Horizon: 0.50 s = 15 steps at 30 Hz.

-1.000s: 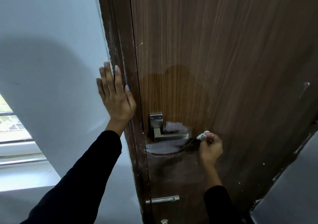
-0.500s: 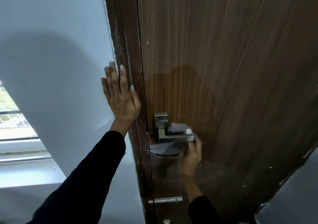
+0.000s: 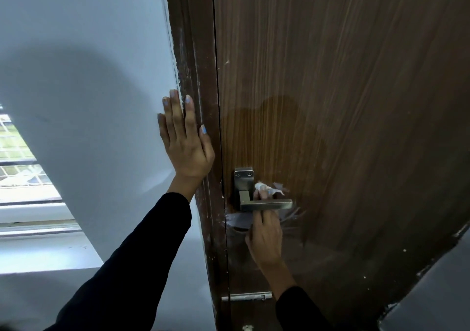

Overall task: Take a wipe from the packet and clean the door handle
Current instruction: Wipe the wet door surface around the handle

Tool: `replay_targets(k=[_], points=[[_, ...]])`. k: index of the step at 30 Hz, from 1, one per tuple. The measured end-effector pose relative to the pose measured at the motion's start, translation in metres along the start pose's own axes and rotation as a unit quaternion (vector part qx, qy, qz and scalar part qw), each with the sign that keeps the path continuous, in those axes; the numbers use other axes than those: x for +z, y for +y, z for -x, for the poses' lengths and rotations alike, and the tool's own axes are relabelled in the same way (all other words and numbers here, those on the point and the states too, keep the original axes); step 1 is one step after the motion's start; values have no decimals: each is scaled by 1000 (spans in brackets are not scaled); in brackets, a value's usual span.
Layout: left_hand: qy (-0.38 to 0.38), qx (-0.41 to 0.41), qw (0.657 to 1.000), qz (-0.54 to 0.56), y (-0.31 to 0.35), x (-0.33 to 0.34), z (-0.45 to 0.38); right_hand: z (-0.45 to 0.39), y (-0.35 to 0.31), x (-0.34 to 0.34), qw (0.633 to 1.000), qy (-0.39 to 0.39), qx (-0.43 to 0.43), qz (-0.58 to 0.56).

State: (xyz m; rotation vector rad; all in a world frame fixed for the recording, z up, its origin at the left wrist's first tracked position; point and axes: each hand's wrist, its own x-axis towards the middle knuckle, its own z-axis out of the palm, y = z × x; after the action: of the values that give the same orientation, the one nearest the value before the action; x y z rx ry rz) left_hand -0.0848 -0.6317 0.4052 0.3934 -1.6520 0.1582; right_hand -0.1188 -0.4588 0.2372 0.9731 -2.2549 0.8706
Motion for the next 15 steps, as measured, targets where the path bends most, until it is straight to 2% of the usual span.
replay_targets(k=[4,10,12,15], points=[[-8,-3,1000,6,1,-1,0,20,20,2,994,-98,-20,51],[-14,-3,1000,14,1,-3,0,11,22,2,985,-123,-55,105],[-11,-2,1000,16,1,-2,0,1,22,-2,987,-109,-63,101],[-6,3,1000,15,0,-2,0,-16,18,-6,993,-33,-89,67]])
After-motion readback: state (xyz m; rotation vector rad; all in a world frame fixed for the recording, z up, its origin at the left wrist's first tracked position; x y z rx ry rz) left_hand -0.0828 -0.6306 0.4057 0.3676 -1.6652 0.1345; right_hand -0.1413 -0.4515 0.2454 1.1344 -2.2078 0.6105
